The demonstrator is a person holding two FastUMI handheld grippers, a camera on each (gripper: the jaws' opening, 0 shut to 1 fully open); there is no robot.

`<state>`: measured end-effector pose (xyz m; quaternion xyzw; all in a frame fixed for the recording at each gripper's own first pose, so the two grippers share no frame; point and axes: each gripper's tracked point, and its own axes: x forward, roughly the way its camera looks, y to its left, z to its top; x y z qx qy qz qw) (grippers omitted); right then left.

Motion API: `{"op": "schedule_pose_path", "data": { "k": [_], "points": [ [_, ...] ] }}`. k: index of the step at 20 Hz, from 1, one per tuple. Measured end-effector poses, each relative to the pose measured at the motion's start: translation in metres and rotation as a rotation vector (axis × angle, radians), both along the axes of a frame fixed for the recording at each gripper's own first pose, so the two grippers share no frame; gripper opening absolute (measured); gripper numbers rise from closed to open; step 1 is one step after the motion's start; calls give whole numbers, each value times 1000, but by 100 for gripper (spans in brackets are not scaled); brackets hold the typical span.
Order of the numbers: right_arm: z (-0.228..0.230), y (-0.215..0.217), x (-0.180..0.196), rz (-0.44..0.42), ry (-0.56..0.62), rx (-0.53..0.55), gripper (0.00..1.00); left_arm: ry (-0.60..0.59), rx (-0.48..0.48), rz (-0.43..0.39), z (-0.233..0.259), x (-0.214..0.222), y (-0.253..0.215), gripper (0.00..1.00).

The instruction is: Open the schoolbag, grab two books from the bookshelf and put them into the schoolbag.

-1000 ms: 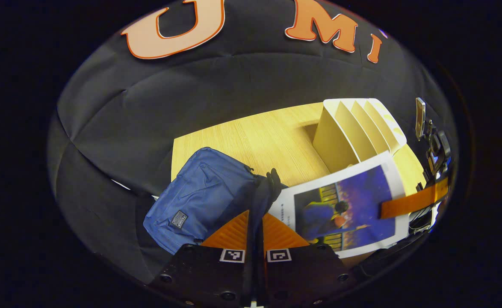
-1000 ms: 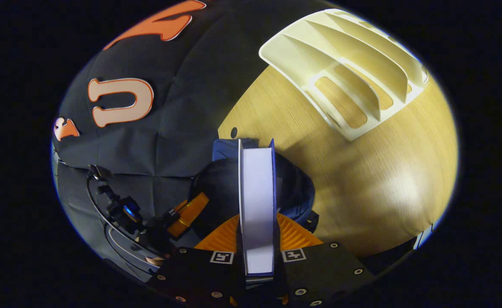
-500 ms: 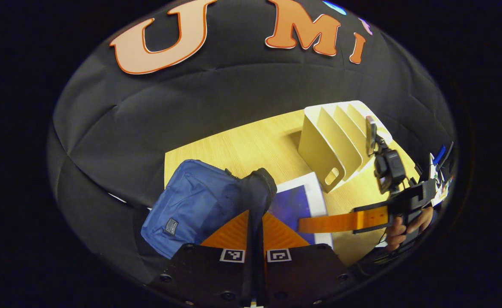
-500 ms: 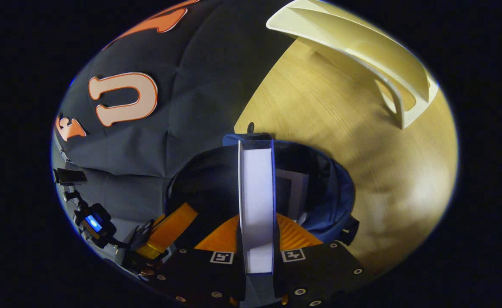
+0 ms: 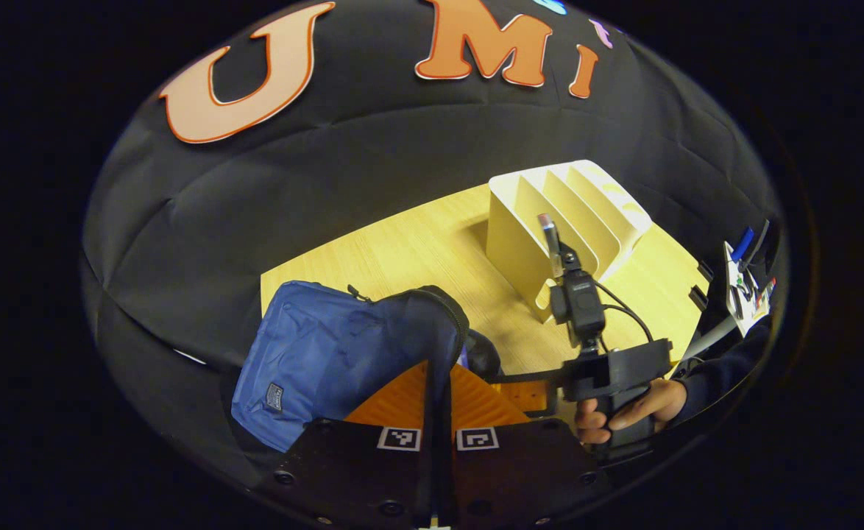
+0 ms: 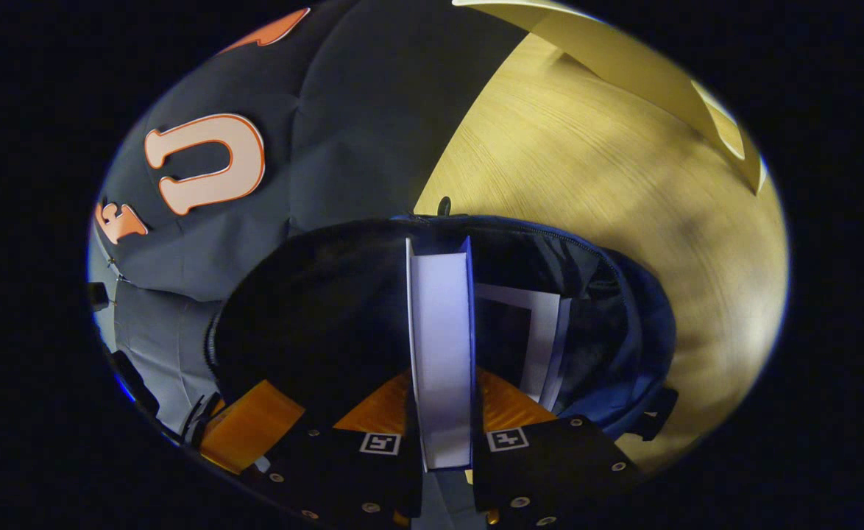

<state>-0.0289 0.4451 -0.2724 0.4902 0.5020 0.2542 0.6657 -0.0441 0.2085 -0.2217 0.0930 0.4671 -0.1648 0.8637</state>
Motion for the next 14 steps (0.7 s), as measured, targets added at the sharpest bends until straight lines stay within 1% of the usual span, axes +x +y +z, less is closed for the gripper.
{"op": "schedule_pose_path", "data": {
  "k": [2, 3, 4, 5, 6, 7, 8, 9, 10, 12, 13, 14],
  "points": [
    [-4, 7, 4, -8, -8, 0, 28, 6, -4, -9, -1, -1, -3, 4],
    [-6, 10, 5, -8, -12, -2, 40, 8, -7, -7, -1, -2, -3, 4],
    [-8, 14, 7, -6, -19, -13, 29, 11, -11, -6, -2, -1, -3, 4],
    [-12, 19, 8, -2, -23, -35, 29, 12, -12, 0, -3, -1, -2, 4],
    [-21, 20, 8, 4, -2, -83, 31, 7, 10, 19, -3, 1, 4, 4],
    [-33, 15, 4, 19, 14, -170, 22, 4, 23, 45, -2, 3, 11, 3],
    [-45, 8, 2, 48, 21, -244, 46, 7, 20, 64, -4, 3, 16, 3],
    [-55, 5, -2, 86, 26, -295, 50, 10, 14, 83, -4, 4, 17, 3],
    [-50, 4, -4, 113, 24, -308, 59, 8, -2, 95, -4, 5, 16, 3],
    [-37, -5, -3, 128, -11, -332, 58, 6, -34, 121, -3, 4, 16, 3],
    [-31, -13, 0, 129, -35, -339, 80, 1, -46, 133, -1, 5, 18, 4],
    [-27, -23, 3, 133, -53, -354, 89, -5, -56, 147, 2, 7, 19, 4]
  ]
}}
